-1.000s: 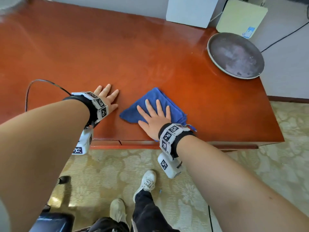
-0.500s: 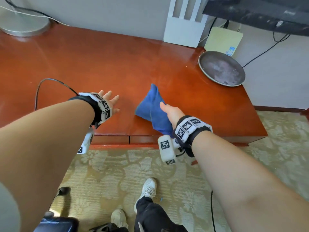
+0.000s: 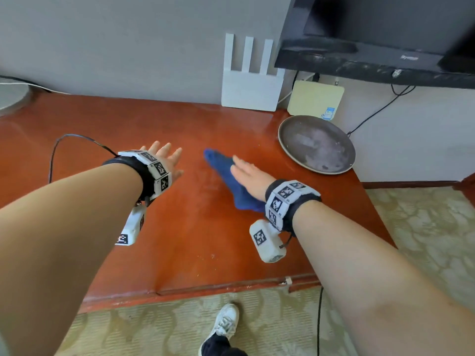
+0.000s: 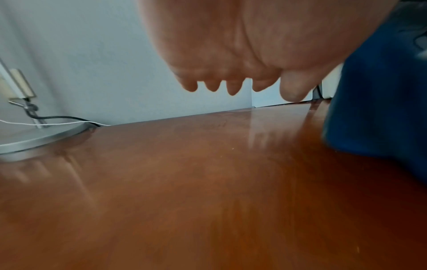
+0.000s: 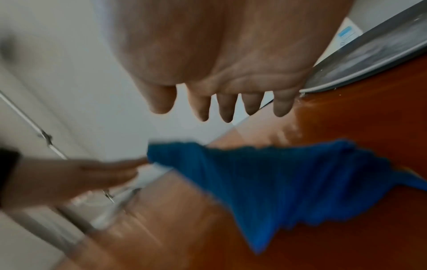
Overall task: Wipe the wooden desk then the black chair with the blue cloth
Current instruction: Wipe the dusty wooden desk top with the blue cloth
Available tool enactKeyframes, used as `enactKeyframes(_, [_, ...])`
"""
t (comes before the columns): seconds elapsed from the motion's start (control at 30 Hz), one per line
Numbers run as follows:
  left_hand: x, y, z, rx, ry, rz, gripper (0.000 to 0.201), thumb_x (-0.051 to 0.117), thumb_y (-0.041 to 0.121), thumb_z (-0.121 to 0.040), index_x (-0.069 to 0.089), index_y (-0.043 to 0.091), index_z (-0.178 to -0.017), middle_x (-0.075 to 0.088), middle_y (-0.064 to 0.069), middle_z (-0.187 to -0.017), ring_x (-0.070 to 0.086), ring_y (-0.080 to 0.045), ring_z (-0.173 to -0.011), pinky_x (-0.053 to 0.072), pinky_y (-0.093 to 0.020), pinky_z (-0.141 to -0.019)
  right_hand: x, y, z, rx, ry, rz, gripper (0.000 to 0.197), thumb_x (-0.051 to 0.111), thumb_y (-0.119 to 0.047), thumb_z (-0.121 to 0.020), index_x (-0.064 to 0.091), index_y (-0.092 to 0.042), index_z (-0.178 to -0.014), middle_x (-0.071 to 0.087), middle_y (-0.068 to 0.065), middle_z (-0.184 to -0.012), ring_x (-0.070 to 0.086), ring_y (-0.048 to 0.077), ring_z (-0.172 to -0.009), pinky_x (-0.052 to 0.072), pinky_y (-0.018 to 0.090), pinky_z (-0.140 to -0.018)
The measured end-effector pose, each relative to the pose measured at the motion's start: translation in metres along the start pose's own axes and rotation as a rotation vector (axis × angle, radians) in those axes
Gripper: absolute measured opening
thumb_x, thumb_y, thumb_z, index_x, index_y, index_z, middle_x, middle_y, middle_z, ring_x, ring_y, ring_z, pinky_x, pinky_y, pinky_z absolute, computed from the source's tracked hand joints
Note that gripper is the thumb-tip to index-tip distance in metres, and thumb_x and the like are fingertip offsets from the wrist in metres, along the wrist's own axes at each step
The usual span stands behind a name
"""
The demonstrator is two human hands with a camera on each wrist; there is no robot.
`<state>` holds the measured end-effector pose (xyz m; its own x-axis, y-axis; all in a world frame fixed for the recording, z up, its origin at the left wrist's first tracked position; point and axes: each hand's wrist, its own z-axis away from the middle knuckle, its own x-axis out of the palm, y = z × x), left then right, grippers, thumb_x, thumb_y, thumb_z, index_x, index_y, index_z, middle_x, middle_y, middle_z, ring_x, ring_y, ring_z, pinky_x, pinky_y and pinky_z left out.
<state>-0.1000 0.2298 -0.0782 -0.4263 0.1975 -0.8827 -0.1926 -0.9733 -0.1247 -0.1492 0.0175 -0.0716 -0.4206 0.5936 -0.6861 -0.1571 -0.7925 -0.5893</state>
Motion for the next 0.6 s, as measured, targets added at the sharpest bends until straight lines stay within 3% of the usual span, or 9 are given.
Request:
enactKeyframes(0.07, [-0.01,0.013,-0.018,0.001,0.024,0.058,0.062,0.029,0.045,-0.1,-0.001,0.025,-0.151,-0.006,-0.002,-0.159,-0.008,-0.024,-0.145,0.003,-0.042,-0.117,0.0,0.028,-0.024,0.059,-0.059,0.122,0.057,0.027,-0.044,-0.1,0.01,-0.023,-0.15,0.004,0.006,-0.158,-0.001,0.028,-0.145,0.003,0.038,-0.115])
enactKeyframes(0.1, [-0.012,0.022,-0.026,0.016,0.027,0.079,0.063,0.03,0.046,-0.1,0.0,0.024,-0.151,-0.006,-0.001,-0.159,-0.009,-0.024,-0.145,0.002,-0.041,-0.118,-0.003,0.044,-0.032,0.097,-0.057,0.184,0.058,0.03,-0.043,-0.1,0.01,-0.022,-0.15,0.002,0.006,-0.158,-0.005,0.03,-0.144,0.002,0.039,-0.115])
enactKeyframes(0.27, [0.003,0.086,-0.048,0.274,0.002,-0.019,0.076,0.033,0.059,-0.094,-0.007,0.025,-0.15,-0.012,-0.002,-0.158,-0.01,-0.024,-0.145,0.0,-0.04,-0.117,-0.032,0.118,-0.058,0.313,0.0,0.317,0.064,0.036,-0.05,-0.096,0.012,-0.024,-0.15,0.003,0.002,-0.158,-0.005,0.028,-0.145,0.006,0.041,-0.117])
enactKeyframes(0.37, [0.028,0.111,-0.056,0.416,-0.102,-0.136,0.09,0.033,0.071,-0.086,-0.014,0.027,-0.148,-0.019,-0.007,-0.156,-0.014,-0.028,-0.144,-0.003,-0.046,-0.117,-0.038,0.141,-0.063,0.336,-0.02,0.36,0.066,0.037,-0.052,-0.095,0.011,-0.029,-0.15,-0.001,-0.007,-0.158,-0.008,0.023,-0.145,0.009,0.045,-0.117])
enactKeyframes(0.43, [0.041,0.114,-0.063,0.451,-0.134,-0.191,0.096,0.033,0.077,-0.081,-0.018,0.029,-0.147,-0.026,-0.008,-0.154,-0.019,-0.03,-0.143,-0.005,-0.048,-0.116,-0.035,0.148,-0.065,0.311,-0.01,0.407,0.068,0.038,-0.054,-0.094,0.006,-0.032,-0.149,-0.006,-0.01,-0.157,-0.011,0.021,-0.144,0.005,0.041,-0.118])
enactKeyframes(0.6, [0.035,0.11,-0.085,0.408,-0.131,-0.191,0.071,0.023,0.059,-0.095,-0.018,0.033,-0.146,-0.026,-0.003,-0.154,-0.018,-0.026,-0.143,-0.003,-0.045,-0.116,-0.023,0.154,-0.062,0.268,0.006,0.473,0.071,0.033,-0.055,-0.094,-0.006,-0.031,-0.149,-0.015,-0.006,-0.157,-0.019,0.023,-0.143,-0.007,0.038,-0.116])
